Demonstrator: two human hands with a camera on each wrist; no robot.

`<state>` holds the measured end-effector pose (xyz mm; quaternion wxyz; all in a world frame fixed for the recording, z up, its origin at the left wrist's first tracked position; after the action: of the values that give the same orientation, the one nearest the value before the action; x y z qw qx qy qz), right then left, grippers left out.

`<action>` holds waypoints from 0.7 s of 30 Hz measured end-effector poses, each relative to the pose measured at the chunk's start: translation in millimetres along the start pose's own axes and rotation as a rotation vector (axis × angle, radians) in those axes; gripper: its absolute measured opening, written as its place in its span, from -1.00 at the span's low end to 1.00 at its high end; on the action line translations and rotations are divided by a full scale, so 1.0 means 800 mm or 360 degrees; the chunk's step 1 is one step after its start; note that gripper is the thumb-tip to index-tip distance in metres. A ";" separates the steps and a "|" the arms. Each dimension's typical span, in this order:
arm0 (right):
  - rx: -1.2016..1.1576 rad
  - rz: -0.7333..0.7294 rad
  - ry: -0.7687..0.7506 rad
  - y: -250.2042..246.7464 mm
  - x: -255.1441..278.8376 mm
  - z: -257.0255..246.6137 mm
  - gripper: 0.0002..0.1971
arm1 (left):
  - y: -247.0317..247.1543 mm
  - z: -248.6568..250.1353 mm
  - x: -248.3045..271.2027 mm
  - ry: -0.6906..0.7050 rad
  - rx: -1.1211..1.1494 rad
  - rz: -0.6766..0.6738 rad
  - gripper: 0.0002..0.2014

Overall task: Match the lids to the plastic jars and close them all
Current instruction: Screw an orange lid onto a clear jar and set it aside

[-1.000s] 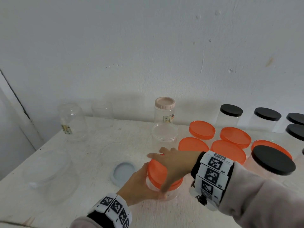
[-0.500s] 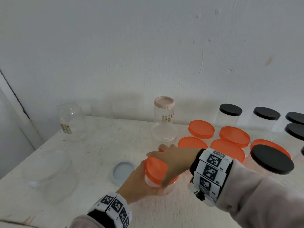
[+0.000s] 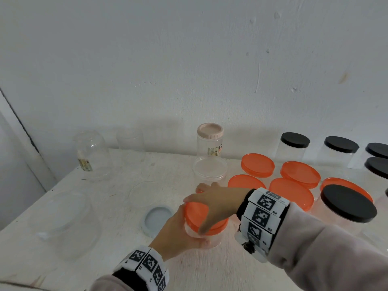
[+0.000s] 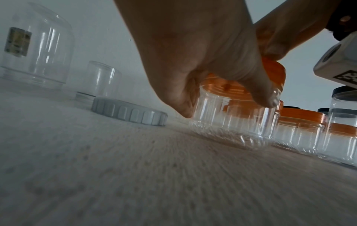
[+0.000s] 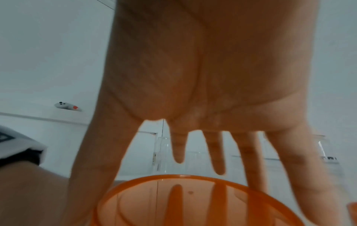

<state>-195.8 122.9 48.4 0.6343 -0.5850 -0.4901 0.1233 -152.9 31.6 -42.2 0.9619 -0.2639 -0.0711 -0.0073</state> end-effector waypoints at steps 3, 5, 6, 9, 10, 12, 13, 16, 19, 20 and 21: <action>0.0031 0.0057 0.0080 0.002 -0.003 0.003 -0.09 | 0.001 -0.002 0.000 -0.0001 0.0030 -0.0011 0.07; 0.0057 0.0105 0.0165 0.002 -0.004 0.006 -0.08 | 0.002 0.000 0.001 0.0016 0.0026 -0.0024 0.07; 0.0081 0.0126 0.0197 0.001 -0.004 0.007 -0.08 | 0.003 0.001 0.001 0.0024 0.0026 -0.0038 0.06; 0.0101 0.0073 0.0225 0.003 -0.001 0.006 -0.03 | 0.004 0.002 0.001 0.0023 0.0040 -0.0073 0.07; 0.0092 0.0020 0.0194 0.004 -0.001 0.004 0.00 | 0.004 0.001 0.001 0.0019 0.0051 -0.0072 0.08; 0.0077 -0.0057 0.0079 0.004 0.001 -0.002 0.01 | 0.002 0.000 0.002 0.0004 0.0070 -0.0057 0.09; 0.0067 -0.0062 0.0030 0.003 0.002 -0.004 -0.01 | 0.002 -0.001 0.002 0.0000 0.0077 -0.0054 0.09; 0.0056 -0.0021 0.0011 0.002 0.000 -0.003 -0.08 | 0.002 0.001 0.003 0.0008 0.0106 -0.0071 0.10; 0.0052 0.0048 0.0153 0.005 -0.001 0.005 -0.06 | 0.003 0.005 0.004 0.0034 0.0087 -0.0071 0.06; 0.0054 0.0075 0.0200 0.004 -0.001 0.007 -0.05 | 0.003 0.006 0.005 0.0046 0.0072 -0.0066 0.03; 0.0057 0.0086 0.0237 0.003 -0.001 0.009 -0.04 | 0.003 0.007 0.005 0.0054 0.0064 -0.0062 0.01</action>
<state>-200.6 127.8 44.6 0.6756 -0.5942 -0.4235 0.1054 -149.8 36.8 -38.4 0.9677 -0.2429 -0.0601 -0.0292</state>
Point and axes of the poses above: each hand's wrist, its own x-axis away from the middle knuckle, its own y-axis out of the palm, z = x × y, the point moved 7 cm from there along -x, towards the middle knuckle, and after that the axes turned 5 degrees about -y, right-handed, at the moved point
